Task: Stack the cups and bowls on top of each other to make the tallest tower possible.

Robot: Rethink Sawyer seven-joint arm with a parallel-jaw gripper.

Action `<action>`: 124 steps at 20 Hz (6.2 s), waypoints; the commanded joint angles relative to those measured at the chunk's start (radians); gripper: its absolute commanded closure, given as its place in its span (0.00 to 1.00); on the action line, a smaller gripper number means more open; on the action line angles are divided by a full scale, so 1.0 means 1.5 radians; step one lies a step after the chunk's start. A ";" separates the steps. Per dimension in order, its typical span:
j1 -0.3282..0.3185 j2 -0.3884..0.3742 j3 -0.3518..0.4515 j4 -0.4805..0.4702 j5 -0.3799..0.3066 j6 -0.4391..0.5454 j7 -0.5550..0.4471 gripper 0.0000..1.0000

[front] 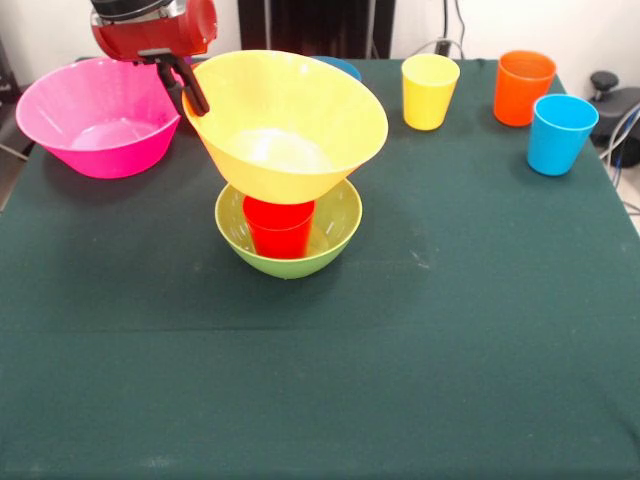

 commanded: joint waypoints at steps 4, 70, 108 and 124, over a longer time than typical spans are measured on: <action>0.021 0.043 -0.007 -0.013 -0.040 -0.013 -0.129 1.00; 0.131 0.006 -0.043 0.045 -0.093 -0.058 -0.020 0.00; 0.315 0.079 -0.272 0.022 -0.125 -0.248 0.102 0.00; 0.355 -0.036 -0.325 0.128 -0.030 -0.249 0.108 0.00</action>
